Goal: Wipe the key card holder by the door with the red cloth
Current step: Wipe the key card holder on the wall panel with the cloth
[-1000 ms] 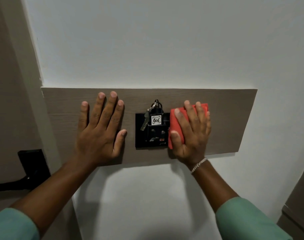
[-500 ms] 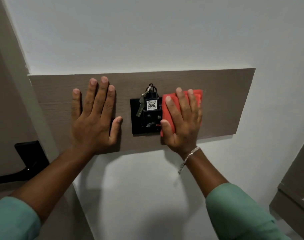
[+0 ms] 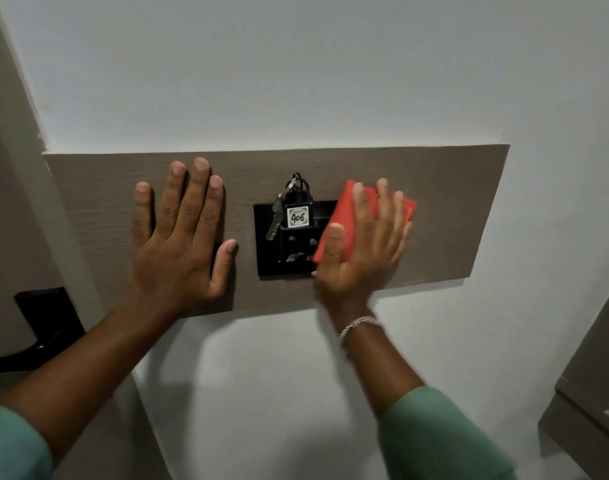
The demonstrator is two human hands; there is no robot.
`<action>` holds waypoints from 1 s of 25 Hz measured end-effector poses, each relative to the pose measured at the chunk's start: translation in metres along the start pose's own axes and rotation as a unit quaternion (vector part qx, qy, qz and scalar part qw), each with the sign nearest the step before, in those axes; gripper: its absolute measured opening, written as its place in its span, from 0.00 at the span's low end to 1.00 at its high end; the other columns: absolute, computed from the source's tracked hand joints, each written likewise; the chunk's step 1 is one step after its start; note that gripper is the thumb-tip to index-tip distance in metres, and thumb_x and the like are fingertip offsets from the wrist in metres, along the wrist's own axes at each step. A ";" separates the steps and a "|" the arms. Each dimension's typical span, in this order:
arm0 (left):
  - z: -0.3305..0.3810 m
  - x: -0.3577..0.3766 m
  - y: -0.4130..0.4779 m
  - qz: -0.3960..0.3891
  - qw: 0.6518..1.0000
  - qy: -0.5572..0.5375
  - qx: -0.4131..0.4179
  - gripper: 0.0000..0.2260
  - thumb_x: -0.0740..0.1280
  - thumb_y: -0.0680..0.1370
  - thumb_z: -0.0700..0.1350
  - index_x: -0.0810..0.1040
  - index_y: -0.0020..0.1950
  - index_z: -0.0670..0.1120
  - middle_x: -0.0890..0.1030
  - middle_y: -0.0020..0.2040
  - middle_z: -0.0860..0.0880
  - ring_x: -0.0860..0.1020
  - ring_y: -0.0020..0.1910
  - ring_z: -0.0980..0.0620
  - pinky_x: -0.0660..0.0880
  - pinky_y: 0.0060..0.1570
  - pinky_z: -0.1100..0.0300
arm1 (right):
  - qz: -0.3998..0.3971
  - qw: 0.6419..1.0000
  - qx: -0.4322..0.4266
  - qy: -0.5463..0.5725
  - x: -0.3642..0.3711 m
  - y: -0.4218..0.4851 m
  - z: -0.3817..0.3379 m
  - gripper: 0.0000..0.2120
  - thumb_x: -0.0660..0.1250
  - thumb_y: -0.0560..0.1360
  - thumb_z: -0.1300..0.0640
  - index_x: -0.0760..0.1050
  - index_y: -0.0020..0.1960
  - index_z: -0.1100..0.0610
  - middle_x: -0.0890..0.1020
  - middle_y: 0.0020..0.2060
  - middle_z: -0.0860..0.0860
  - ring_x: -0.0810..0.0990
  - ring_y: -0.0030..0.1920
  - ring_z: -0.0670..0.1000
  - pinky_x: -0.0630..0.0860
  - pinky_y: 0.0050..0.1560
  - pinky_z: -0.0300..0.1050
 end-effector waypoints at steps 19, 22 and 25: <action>-0.001 -0.003 0.001 -0.004 1.000 0.000 0.000 0.33 0.57 0.79 0.54 0.54 0.80 0.39 0.55 0.80 0.40 0.46 0.81 0.43 0.42 0.78 0.42 | -0.053 0.981 -0.186 -0.010 0.000 -0.005 -0.011 0.24 0.53 0.81 0.40 0.67 0.74 0.47 0.70 0.74 0.54 0.64 0.78 0.59 0.61 0.75 0.69; -0.001 -0.004 0.001 -0.002 1.000 0.000 -0.002 0.33 0.57 0.79 0.54 0.55 0.79 0.38 0.57 0.79 0.39 0.51 0.80 0.40 0.42 0.78 0.42 | -0.102 0.947 -0.305 -0.021 -0.016 -0.012 0.020 0.22 0.55 0.81 0.40 0.68 0.71 0.49 0.70 0.72 0.58 0.66 0.74 0.63 0.63 0.69 0.78; 0.001 -0.005 0.000 -0.003 1.000 0.004 0.001 0.33 0.57 0.79 0.54 0.56 0.79 0.38 0.57 0.79 0.38 0.54 0.79 0.38 0.43 0.77 0.41 | -0.056 0.990 -0.129 -0.013 -0.004 0.003 0.009 0.24 0.51 0.82 0.40 0.67 0.73 0.48 0.71 0.74 0.56 0.65 0.77 0.60 0.60 0.74 0.71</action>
Point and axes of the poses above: each hand's wrist, its own y-axis towards the middle knuckle, its own x-axis out of the palm, z = x × y, the point moved 6 cm from there along y, towards the middle knuckle
